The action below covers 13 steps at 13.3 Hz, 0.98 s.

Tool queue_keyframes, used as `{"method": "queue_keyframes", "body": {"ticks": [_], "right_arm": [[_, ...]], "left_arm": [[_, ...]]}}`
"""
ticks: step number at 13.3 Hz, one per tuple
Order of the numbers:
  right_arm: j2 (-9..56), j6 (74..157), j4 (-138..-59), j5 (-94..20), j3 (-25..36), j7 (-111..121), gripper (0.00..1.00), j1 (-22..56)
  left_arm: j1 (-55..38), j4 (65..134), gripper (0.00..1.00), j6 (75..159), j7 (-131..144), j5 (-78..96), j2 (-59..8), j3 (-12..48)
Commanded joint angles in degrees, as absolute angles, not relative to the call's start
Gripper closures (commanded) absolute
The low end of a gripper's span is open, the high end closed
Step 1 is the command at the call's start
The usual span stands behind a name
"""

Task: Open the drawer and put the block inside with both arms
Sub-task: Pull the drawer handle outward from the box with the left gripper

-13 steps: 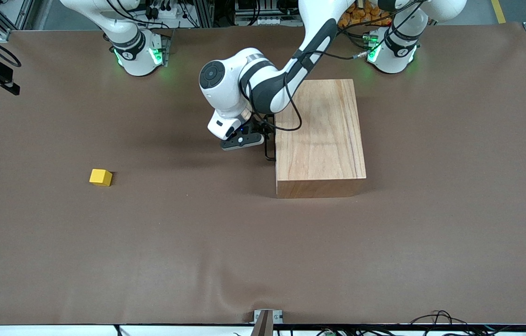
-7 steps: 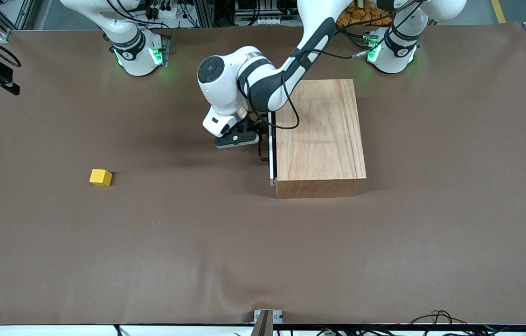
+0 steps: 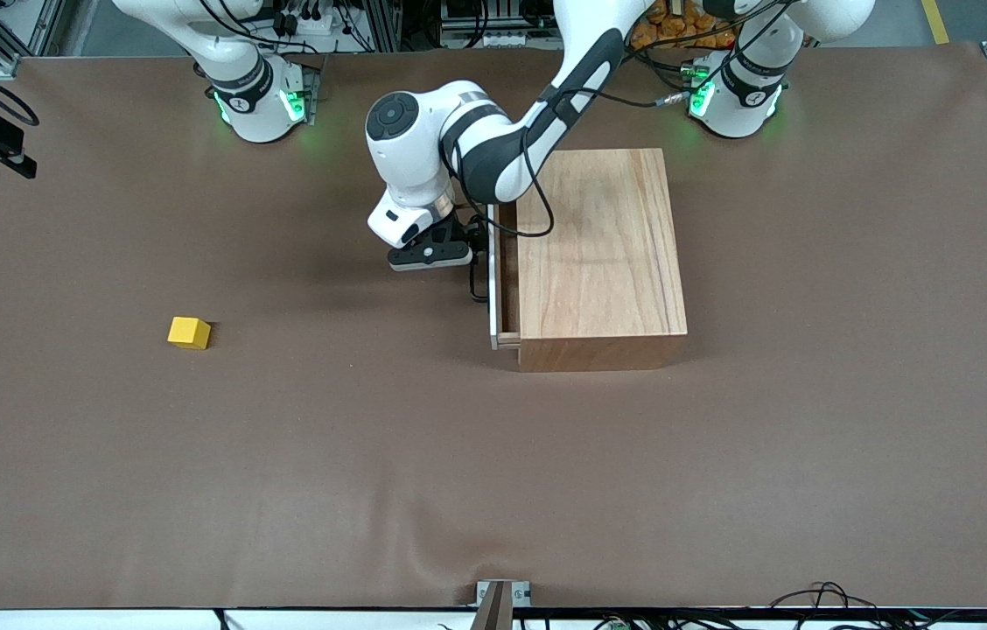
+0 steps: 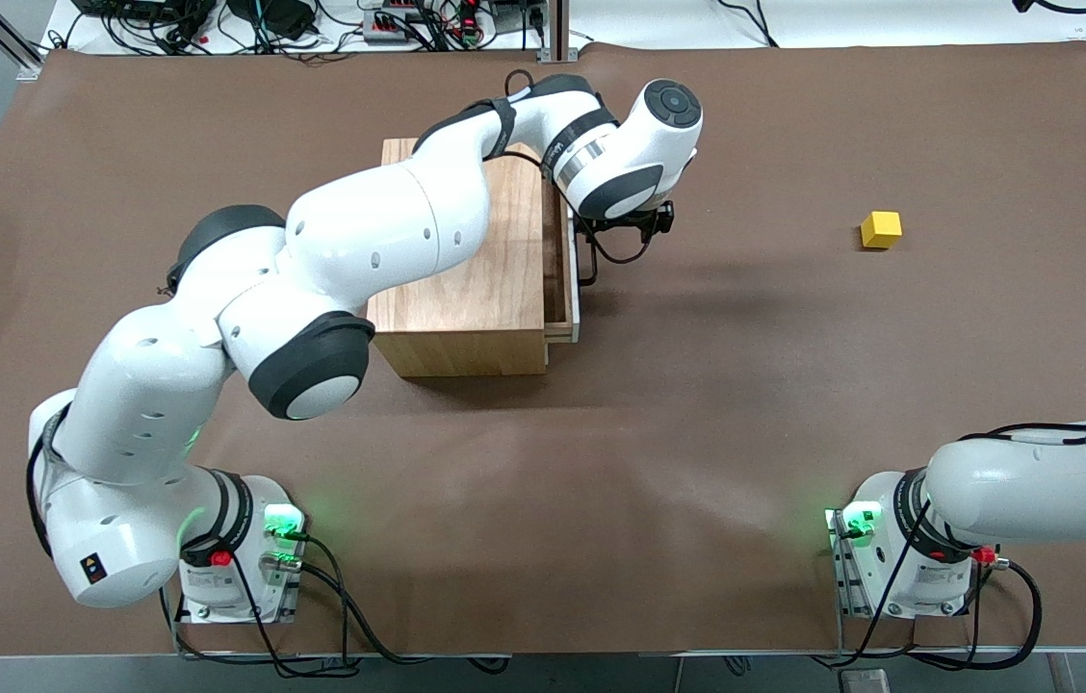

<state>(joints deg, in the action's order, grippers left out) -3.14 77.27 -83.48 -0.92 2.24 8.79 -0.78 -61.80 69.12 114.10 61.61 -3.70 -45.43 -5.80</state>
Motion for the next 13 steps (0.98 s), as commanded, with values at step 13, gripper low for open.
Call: {"method": "queue_keyframes", "body": {"ticks": [13], "right_arm": [[-3.8,77.0,-83.8,-0.8,1.7,9.5,0.00,-1.9]], "left_arm": [[-62.1,67.4,0.00,122.9,62.5,-3.1,-48.0,-4.9]]}}
